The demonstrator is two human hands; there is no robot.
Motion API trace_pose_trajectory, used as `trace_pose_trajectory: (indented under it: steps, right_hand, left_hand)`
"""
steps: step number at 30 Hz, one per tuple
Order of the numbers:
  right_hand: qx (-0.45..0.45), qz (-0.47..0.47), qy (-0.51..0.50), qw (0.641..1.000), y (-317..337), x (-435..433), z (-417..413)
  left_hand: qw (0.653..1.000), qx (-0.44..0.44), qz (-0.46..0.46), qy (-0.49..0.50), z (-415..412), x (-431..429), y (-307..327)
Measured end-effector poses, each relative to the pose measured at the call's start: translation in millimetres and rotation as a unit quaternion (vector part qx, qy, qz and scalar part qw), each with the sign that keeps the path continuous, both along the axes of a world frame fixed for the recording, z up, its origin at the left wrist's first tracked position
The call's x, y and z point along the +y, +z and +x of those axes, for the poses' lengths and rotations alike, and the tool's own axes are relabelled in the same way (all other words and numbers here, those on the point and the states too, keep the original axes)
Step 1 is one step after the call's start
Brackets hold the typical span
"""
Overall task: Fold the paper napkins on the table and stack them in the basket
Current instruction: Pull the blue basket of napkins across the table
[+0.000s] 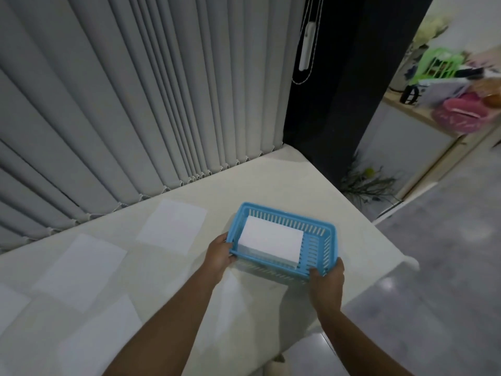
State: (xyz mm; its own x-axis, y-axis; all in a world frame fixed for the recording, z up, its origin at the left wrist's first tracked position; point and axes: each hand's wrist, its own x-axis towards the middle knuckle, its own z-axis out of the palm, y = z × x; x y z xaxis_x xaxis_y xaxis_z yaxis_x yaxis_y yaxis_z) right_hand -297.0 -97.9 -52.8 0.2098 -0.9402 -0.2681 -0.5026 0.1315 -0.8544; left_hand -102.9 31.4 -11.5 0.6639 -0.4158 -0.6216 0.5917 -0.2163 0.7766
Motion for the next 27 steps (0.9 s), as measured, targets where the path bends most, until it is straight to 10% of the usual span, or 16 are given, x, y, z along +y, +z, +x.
trace_pose_trajectory:
  steps: [13, 27]
  right_hand:
    - [0.089, -0.063, 0.041, 0.993, 8, 48, -15]
    - [0.189, -0.32, 0.373, 0.85, 42, 83, 62]
  left_hand:
    - [0.99, -0.107, 0.08, 0.035, -34, 32, -13]
    - [0.943, -0.226, 0.243, 0.001, -16, 101, -26]
